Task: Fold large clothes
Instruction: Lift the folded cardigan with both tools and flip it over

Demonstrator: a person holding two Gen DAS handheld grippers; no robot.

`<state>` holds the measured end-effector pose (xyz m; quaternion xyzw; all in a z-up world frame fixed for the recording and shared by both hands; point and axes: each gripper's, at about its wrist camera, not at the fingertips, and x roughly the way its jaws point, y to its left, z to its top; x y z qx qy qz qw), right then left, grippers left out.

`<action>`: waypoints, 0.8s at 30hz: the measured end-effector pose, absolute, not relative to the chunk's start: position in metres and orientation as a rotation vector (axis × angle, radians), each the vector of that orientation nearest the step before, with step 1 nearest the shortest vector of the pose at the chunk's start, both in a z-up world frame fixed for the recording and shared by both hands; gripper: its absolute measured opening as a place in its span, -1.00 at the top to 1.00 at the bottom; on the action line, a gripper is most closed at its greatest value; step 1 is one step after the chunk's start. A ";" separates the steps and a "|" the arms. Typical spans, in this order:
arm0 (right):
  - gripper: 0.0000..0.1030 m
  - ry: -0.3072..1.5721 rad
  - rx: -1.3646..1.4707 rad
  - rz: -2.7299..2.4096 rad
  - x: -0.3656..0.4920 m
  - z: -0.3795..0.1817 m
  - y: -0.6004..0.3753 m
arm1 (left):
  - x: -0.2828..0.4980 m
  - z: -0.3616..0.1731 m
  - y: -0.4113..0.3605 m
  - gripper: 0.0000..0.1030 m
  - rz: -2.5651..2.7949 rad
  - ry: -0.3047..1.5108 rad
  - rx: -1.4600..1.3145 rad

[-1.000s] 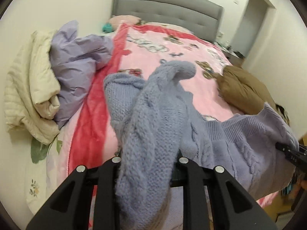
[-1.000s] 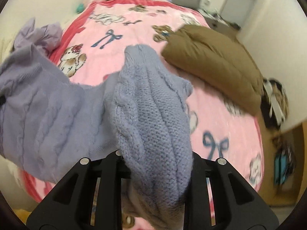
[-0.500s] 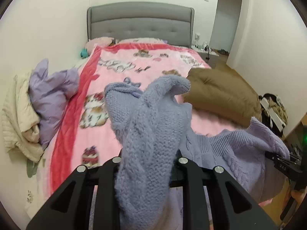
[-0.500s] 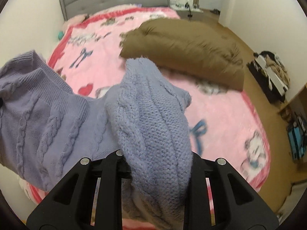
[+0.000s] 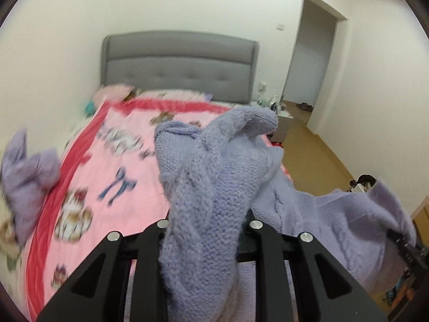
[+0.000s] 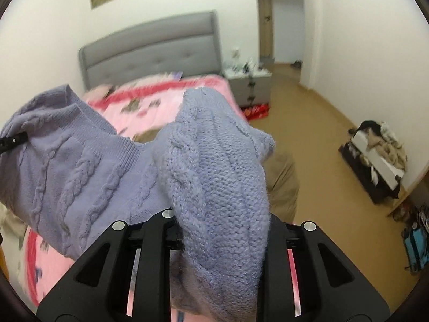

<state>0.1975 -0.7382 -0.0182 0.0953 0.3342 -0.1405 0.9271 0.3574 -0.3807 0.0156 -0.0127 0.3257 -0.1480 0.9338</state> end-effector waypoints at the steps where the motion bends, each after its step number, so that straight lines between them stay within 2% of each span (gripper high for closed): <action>1: 0.59 0.664 0.214 -0.305 0.204 -0.015 -0.752 | 0.368 0.016 -0.391 0.57 -0.311 0.655 -0.027; 5: 0.59 0.628 0.242 -0.361 0.232 -0.012 -0.794 | 0.426 0.010 -0.432 0.57 -0.334 0.665 -0.055; 10: 0.59 0.647 0.303 -0.416 0.272 -0.037 -0.844 | 0.502 -0.032 -0.472 0.56 -0.313 0.713 0.015; 15: 0.58 0.733 0.318 -0.471 0.314 -0.098 -0.875 | 0.552 -0.101 -0.518 0.55 -0.286 0.796 0.175; 19: 0.56 0.842 0.354 -0.531 0.332 -0.158 -0.898 | 0.577 -0.151 -0.522 0.52 -0.232 0.845 0.278; 22: 0.49 0.914 0.530 -0.548 0.330 -0.202 -0.928 | 0.594 -0.189 -0.507 0.41 -0.225 0.947 0.247; 23: 0.37 0.923 0.568 -0.539 0.328 -0.210 -0.929 | 0.597 -0.196 -0.509 0.29 -0.239 0.966 0.255; 24: 0.30 0.917 0.598 -0.530 0.325 -0.221 -0.932 | 0.598 -0.206 -0.510 0.06 -0.257 0.981 0.280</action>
